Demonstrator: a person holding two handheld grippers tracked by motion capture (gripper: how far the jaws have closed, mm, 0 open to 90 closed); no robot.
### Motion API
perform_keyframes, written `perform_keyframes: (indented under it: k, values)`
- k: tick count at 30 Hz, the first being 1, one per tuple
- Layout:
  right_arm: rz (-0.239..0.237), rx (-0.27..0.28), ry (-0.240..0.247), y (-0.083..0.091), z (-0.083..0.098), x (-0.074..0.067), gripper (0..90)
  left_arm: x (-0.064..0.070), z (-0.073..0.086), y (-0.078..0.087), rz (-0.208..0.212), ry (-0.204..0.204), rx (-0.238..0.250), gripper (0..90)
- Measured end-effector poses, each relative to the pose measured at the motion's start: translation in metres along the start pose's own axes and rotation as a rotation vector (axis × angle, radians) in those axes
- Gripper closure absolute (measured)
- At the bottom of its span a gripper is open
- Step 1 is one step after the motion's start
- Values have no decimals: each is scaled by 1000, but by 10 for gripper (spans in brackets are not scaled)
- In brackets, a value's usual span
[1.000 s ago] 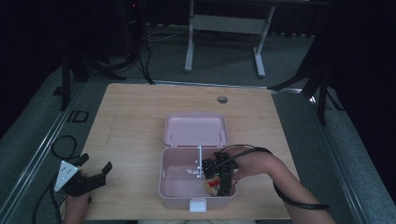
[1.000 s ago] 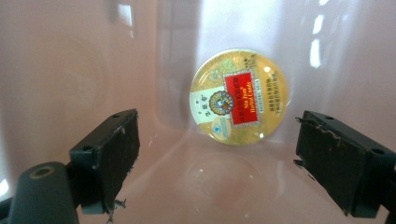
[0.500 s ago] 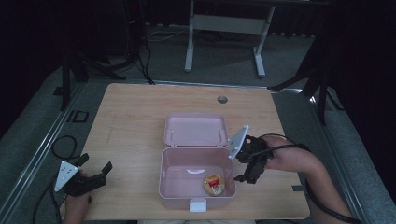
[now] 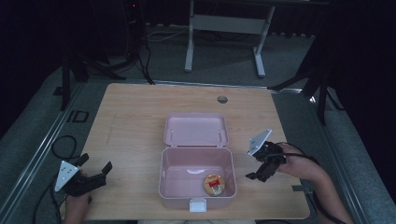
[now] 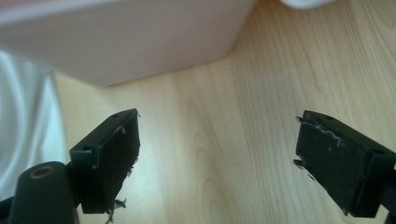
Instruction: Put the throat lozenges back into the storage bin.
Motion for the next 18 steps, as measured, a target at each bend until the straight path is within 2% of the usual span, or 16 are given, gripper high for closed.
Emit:
perform_keyframes:
  k: [3,6,9,11,13,18]
  values:
    - [23,37,-62,-17,12,16,134,0,0,0,1,-1,0,3]
    - [83,112,-113,-30,21,32,133,0,0,0,1,-1,1,3]
    - [136,218,-172,-36,28,47,133,0,0,0,1,0,0,3]
    - [155,278,-218,-40,31,54,133,0,0,0,2,0,0,3]
    - [199,328,-250,-44,34,61,133,0,0,0,2,0,1,4]
    - [289,437,-373,-49,42,77,127,0,0,0,4,0,2,3]
Point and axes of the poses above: each handheld gripper's, and its own axes: y roughly backward along the jaws, z roughly out of its underside, x roughly to its right, the point moved 5 cm from there along -y, roughly forward along the jaws, and after that the axes turned 15 degrees about -y, right-handed, at the moved point
